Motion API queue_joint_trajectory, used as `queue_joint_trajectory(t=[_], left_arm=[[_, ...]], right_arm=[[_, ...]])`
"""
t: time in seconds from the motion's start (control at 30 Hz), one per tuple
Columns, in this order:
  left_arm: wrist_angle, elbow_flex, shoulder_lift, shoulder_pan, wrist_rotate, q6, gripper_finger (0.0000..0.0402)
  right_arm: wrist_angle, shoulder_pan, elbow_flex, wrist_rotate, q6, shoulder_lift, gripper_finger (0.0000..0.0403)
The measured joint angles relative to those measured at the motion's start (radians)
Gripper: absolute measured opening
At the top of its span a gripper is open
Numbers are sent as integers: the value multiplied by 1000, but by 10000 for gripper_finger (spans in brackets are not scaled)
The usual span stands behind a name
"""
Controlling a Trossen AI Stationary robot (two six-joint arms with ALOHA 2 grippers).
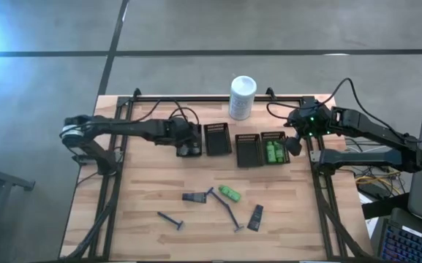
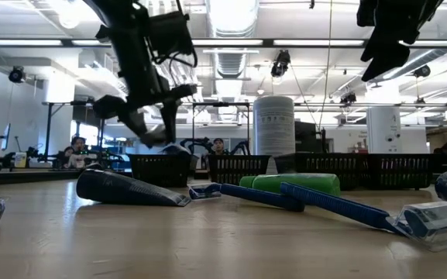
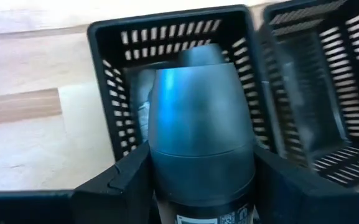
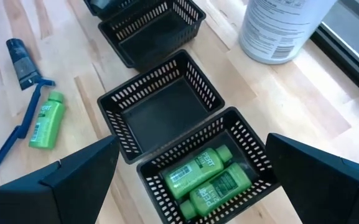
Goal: Pick & Place Travel size toiletries
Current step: Put the black deodorant into the left black bin, then put the blue shave cream into the middle left black bin
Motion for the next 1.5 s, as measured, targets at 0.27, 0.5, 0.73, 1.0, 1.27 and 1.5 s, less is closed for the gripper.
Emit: queue_joint_trajectory(t=[0.27,0.5,0.73,1.0,1.27,1.5], left_arm=[[23,-35,10,0,-73,-16,275],[38,-34,6,3,-90,66,291],[40,-3,-48,-9,-83,202,290],[126,29,-142,-109,112,575,291],[168,28,-68,-434,212,743,284],[185,27,105,-618,186,673,275]], right_arm=[[7,0,0,26,21,0,400],[36,0,0,26,45,2,400],[36,1,0,16,62,2,400],[37,1,-24,-6,111,2,400],[57,2,-117,-42,150,19,400],[83,3,-151,-90,171,21,400]])
